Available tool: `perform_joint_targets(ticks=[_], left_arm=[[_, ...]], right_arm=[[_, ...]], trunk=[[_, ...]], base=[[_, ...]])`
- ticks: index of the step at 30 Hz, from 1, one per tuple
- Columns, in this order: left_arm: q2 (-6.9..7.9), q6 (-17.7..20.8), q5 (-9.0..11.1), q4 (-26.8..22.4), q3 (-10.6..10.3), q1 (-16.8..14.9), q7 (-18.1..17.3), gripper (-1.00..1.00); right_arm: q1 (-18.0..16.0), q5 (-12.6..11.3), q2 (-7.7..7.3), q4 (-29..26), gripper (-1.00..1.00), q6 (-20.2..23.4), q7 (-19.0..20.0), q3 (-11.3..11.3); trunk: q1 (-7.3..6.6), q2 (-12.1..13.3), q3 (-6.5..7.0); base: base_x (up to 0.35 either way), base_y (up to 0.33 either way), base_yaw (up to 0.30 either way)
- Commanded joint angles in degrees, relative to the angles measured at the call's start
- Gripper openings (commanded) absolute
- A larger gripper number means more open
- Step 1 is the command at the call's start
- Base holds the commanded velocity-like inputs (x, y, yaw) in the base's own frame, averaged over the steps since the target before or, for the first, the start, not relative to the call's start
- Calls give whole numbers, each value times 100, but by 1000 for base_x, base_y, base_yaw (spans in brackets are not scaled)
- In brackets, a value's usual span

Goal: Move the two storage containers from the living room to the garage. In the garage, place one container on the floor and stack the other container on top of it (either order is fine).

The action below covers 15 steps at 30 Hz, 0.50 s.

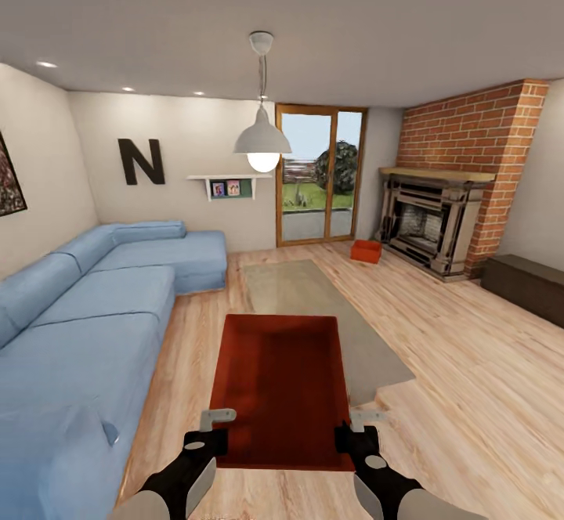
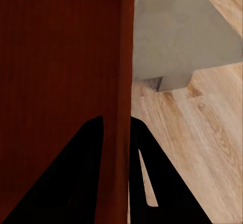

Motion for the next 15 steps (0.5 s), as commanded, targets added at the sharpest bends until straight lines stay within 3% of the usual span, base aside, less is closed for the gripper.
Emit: perform_joint_targets(ticks=[1, 15], left_arm=[[6, 41, -104, -28, 86, -2, 86, -100], [6, 41, -104, -28, 86, -2, 94, -100]], right_arm=[[-2, -33, -1, 10, -100, -12, -52, -131], [-2, -32, -1, 10, -100, -12, -51, -131]], trunk=[[2, -5, -2], [2, -5, -2]], base=[[0, 0, 300], [0, 0, 300]])
